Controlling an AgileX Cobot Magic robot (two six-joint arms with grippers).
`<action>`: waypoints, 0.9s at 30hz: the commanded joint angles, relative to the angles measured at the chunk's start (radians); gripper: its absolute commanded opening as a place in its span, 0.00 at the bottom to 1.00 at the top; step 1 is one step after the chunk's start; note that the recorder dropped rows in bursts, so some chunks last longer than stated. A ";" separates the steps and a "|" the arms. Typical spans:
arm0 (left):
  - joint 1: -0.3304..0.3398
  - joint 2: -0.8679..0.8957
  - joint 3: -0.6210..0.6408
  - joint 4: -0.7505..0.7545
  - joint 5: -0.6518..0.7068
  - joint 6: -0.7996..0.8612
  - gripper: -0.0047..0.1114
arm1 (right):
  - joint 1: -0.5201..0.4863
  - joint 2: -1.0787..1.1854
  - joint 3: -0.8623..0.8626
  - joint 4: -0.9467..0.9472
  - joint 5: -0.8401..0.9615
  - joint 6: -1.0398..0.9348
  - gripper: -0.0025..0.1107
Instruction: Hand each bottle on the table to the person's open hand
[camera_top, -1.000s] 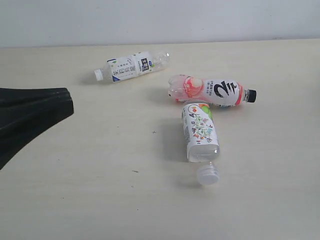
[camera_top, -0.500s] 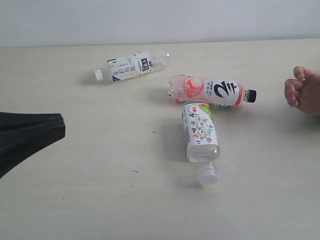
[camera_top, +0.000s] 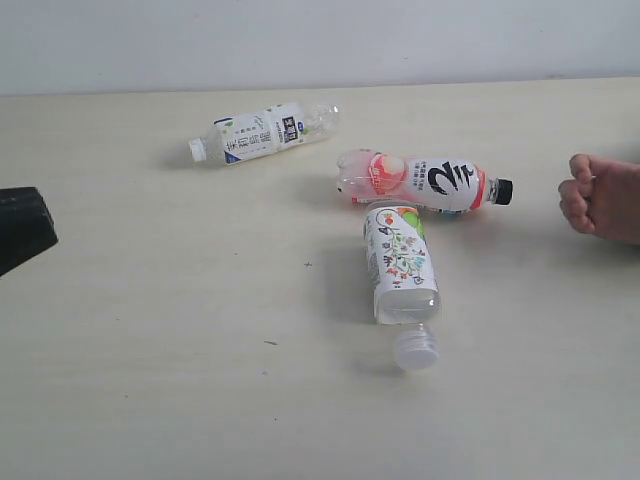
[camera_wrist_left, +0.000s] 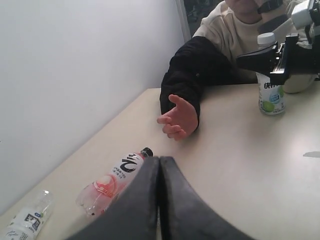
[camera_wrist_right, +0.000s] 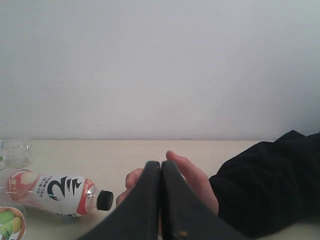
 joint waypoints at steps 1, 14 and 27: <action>-0.007 -0.005 0.005 0.000 0.001 0.000 0.05 | -0.005 -0.005 0.004 -0.004 -0.003 -0.004 0.02; -0.007 -0.005 0.005 0.105 0.008 0.079 0.05 | -0.005 -0.005 0.004 -0.003 -0.003 -0.004 0.02; -0.007 -0.005 0.005 0.105 0.008 0.079 0.05 | -0.005 -0.005 0.004 -0.004 -0.003 -0.004 0.02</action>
